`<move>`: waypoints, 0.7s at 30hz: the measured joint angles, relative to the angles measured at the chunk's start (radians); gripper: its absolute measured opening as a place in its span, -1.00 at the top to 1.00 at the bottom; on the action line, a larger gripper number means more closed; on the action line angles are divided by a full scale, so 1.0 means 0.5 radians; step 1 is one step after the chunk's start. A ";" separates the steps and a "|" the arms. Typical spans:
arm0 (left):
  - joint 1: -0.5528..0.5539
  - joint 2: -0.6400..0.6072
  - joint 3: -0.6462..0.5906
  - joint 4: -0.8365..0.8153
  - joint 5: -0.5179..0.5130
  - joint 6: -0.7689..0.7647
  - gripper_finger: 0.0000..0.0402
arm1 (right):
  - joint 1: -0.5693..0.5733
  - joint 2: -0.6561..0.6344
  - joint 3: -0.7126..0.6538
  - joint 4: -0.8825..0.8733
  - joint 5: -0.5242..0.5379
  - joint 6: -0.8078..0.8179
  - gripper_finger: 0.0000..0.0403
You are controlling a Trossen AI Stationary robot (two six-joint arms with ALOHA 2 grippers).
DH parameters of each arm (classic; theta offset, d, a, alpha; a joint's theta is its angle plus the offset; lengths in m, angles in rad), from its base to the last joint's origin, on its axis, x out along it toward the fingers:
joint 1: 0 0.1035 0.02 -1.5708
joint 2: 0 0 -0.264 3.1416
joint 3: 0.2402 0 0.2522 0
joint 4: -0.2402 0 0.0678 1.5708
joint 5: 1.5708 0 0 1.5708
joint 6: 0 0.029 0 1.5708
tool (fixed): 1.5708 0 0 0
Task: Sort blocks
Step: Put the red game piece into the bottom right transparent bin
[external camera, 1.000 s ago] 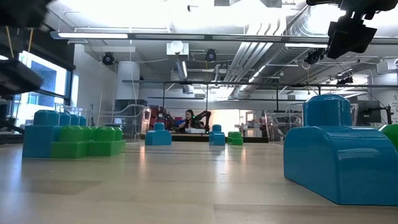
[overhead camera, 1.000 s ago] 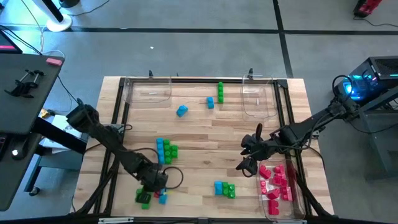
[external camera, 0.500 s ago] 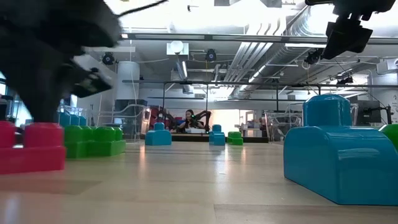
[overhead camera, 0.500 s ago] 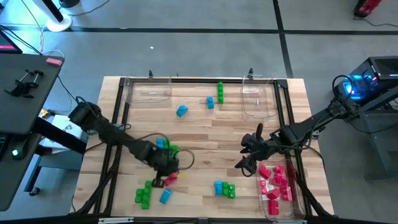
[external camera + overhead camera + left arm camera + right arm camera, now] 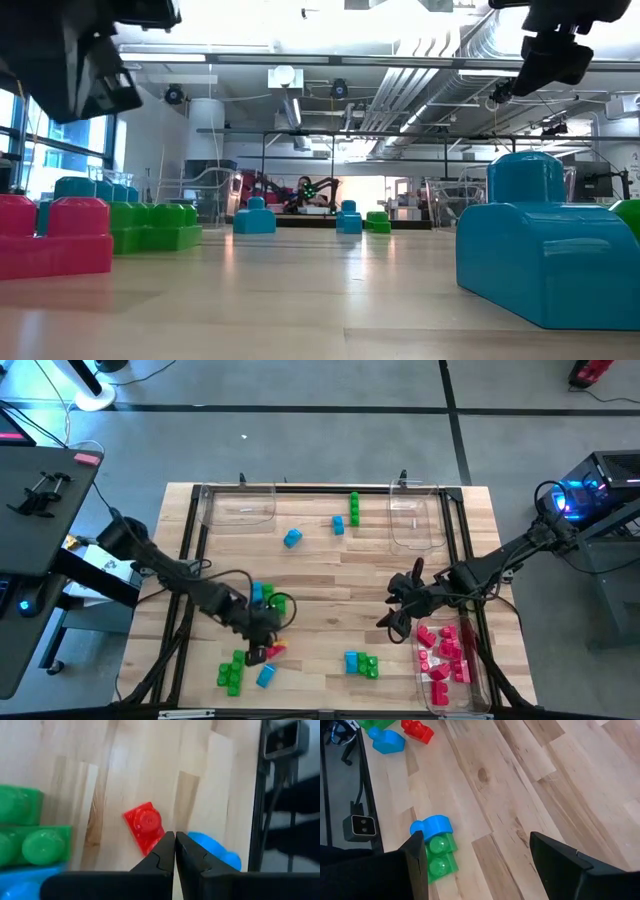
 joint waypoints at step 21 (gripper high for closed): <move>-0.147 0.142 0.001 0.034 -0.209 -0.288 -0.29 | 0.000 0.001 0.000 -0.098 0.130 -0.007 -0.13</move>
